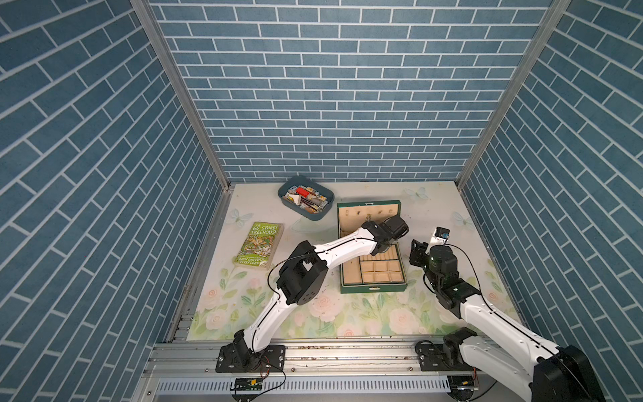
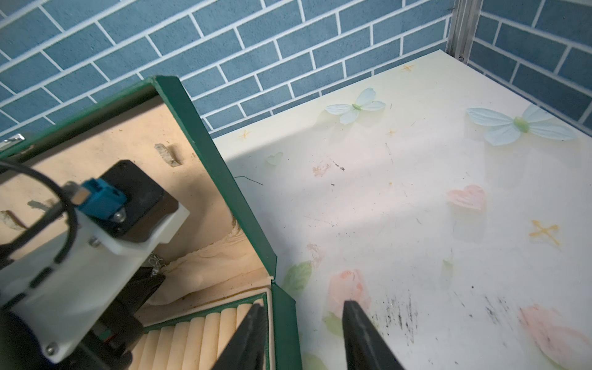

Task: Put jewelry chain into jewelry box
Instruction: Adjust the necklace in the storage slot.

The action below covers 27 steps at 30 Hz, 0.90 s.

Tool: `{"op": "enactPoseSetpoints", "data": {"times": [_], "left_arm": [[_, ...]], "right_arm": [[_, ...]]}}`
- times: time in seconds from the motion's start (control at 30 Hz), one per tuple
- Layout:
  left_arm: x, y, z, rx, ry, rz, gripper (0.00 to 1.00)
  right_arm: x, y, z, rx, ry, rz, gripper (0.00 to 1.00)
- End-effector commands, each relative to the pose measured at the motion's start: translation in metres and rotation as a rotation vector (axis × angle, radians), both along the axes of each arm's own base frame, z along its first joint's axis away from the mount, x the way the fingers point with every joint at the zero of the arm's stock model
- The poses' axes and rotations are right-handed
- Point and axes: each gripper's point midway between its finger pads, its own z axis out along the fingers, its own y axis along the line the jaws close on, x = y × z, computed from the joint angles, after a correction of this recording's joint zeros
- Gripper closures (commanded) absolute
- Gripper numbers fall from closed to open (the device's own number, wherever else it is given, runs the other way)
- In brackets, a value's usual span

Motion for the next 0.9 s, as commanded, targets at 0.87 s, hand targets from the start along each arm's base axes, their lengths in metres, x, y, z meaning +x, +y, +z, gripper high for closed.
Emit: {"op": "enactPoseSetpoints", "data": {"times": [0.87], "left_arm": [[-0.024, -0.005, 0.031, -0.058, 0.006, -0.035, 1.0]], "right_arm": [[0.002, -0.003, 0.02, 0.008, -0.057, -0.012, 0.56]]}}
